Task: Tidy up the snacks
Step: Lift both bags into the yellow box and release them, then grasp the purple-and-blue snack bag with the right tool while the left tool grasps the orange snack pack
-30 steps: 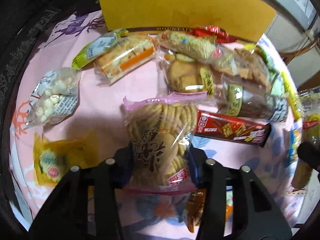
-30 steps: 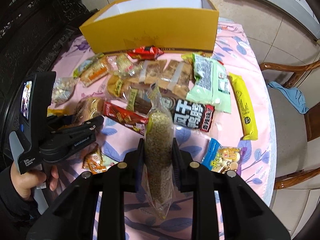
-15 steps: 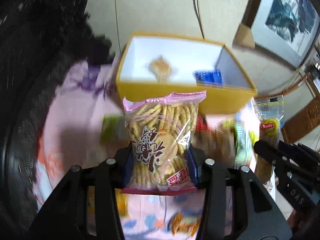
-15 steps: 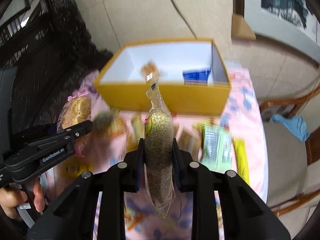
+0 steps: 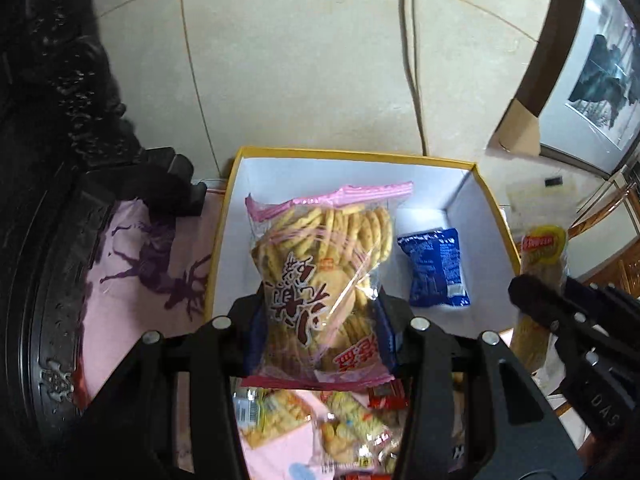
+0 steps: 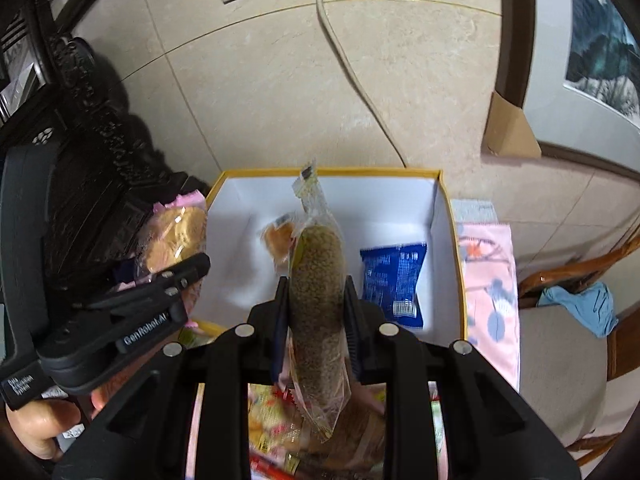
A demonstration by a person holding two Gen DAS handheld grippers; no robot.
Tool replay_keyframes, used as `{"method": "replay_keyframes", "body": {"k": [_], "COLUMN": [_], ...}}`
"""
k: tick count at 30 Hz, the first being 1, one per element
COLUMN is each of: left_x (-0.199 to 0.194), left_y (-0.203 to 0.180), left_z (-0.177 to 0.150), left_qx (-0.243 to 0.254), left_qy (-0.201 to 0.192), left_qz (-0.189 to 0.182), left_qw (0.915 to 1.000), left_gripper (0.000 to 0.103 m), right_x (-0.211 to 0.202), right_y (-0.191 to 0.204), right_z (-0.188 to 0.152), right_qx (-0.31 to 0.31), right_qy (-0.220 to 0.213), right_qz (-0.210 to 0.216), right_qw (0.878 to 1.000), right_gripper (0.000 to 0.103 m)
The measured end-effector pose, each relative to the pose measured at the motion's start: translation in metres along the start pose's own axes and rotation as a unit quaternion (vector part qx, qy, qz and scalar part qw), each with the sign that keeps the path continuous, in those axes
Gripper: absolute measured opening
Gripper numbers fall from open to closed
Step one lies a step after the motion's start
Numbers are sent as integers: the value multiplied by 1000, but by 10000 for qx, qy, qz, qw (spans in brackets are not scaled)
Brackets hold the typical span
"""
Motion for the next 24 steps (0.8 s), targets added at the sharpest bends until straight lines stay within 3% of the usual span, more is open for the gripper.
{"method": "replay_keyframes", "body": {"k": [2, 3, 5, 8, 11, 13, 16, 20, 24], "left_x": [11, 12, 10, 0, -14, -25, -39, -43, -39], "left_y": [3, 5, 13, 19, 22, 21, 21, 16, 10], "left_z": [10, 15, 26, 32, 17, -3, -60, -169, -252], "left_qx": [-57, -118, -296, -341, -253, -247, -275, -14, 314], "left_qy": [22, -13, -212, -358, -352, -360, -187, 348, 940], "left_qz": [22, 55, 186, 157, 247, 266, 80, 19, 9], "left_qw": [10000, 9999, 9992, 9987, 9988, 9987, 9994, 9994, 9951], "left_gripper": [54, 80, 96, 96, 96, 98, 99, 99, 99], "right_x": [9, 13, 21, 18, 2, -8, -22, -34, -38], "right_y": [-3, -4, -12, -22, -33, -42, -66, -98, -115], "right_z": [10, 15, 26, 32, 12, -18, -89, -216, -302], "right_qx": [63, 104, 199, 213, 95, -2, 7, 441, 1141], "right_qy": [-32, -44, -50, -49, 48, 265, 764, 1605, 1868], "right_qz": [21, 37, -113, -129, -106, -139, -312, -452, -561], "right_qw": [10000, 9999, 9997, 9997, 9999, 9996, 9966, 9850, 9741], "right_gripper": [31, 46, 60, 60, 60, 61, 61, 61, 61]}}
Point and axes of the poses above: each gripper's, at about its wrist camera, not at the fingertips, and x roughly the way its jaws point, y to its left, z to its top, the point moved 7 cm from there along x, roughly the way its jaws point
